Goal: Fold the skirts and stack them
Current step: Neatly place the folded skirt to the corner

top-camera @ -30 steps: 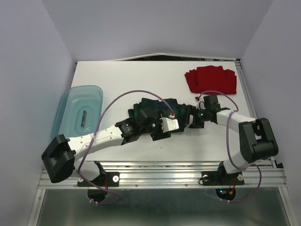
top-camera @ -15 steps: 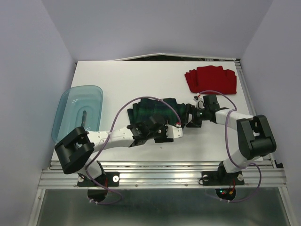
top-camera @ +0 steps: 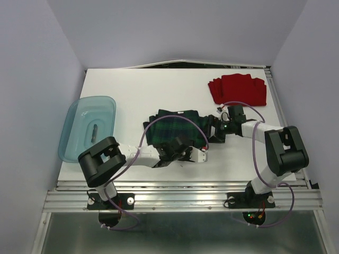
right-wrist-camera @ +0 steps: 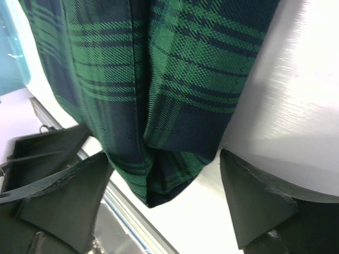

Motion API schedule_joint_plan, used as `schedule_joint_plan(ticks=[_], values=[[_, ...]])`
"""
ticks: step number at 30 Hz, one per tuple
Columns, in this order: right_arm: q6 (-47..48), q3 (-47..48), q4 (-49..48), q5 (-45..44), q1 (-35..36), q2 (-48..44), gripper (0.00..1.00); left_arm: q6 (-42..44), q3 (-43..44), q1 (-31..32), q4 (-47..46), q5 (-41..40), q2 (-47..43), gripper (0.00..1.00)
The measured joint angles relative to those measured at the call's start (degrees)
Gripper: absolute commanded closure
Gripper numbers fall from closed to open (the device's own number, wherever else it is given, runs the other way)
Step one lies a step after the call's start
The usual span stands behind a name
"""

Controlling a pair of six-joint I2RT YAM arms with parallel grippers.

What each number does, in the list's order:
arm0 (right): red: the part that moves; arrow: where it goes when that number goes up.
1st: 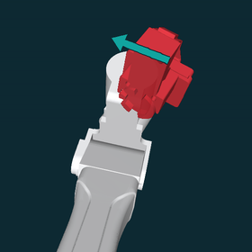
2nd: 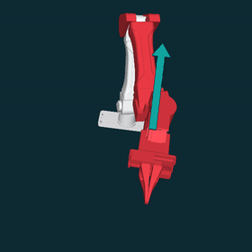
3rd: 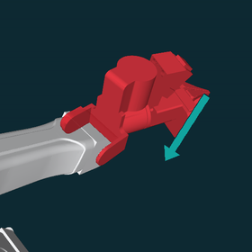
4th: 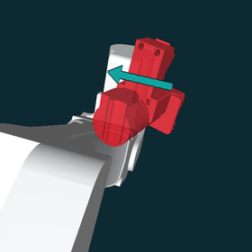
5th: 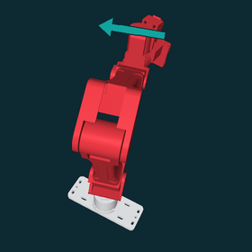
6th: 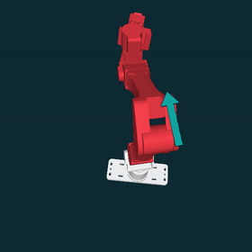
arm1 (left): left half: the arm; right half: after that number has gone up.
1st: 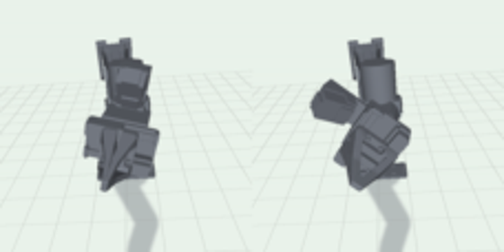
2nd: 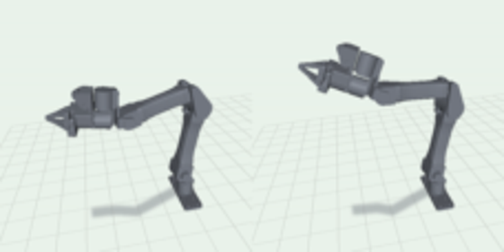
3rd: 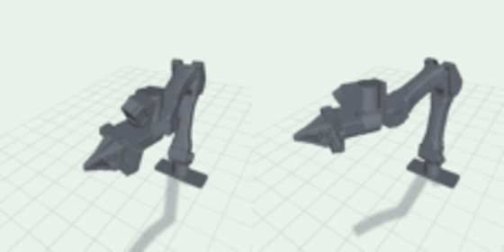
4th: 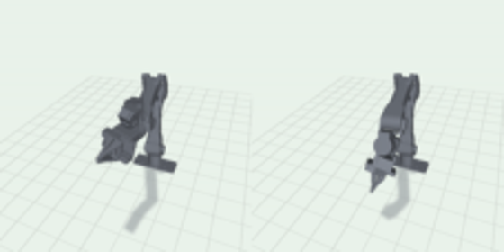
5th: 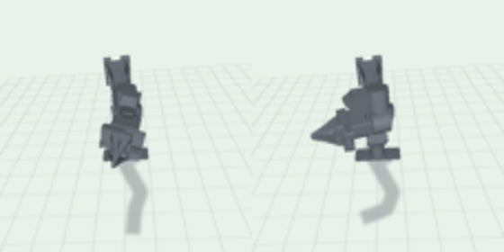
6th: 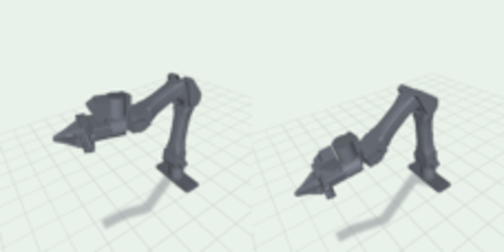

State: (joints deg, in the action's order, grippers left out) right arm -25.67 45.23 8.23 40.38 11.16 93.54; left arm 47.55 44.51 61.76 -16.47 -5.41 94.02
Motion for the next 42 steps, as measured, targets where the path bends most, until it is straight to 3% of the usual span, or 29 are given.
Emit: schedule_joint_plan(ticks=[1,3,11,25,35,42], values=[[-0.1,0.0,0.0,0.2,0.0,0.0,0.04,0.1,0.0,0.1,-0.2,-0.2,0.6,0.54],[-0.2,0.1,-0.1,0.4,0.0,0.0,0.0,0.4,0.3,0.1,-0.5,-0.7,2.3,0.74],[-1.0,0.0,-0.3,0.1,0.0,-0.2,0.0,-2.6,4.0,-1.0,1.2,2.3,3.8,1.0],[-6.0,-2.8,-6.4,0.7,0.0,-0.9,0.0,-9.4,12.0,-11.6,8.7,18.6,3.9,1.0],[-24.2,-11.3,-28.4,0.4,0.1,-0.3,0.0,-10.2,13.1,-12.7,10.0,21.8,4.5,1.0],[-32.6,-12.8,-38.6,-3.5,1.3,2.4,0.0,-11.2,15.7,-12.8,10.6,23.4,6.7,1.0]])
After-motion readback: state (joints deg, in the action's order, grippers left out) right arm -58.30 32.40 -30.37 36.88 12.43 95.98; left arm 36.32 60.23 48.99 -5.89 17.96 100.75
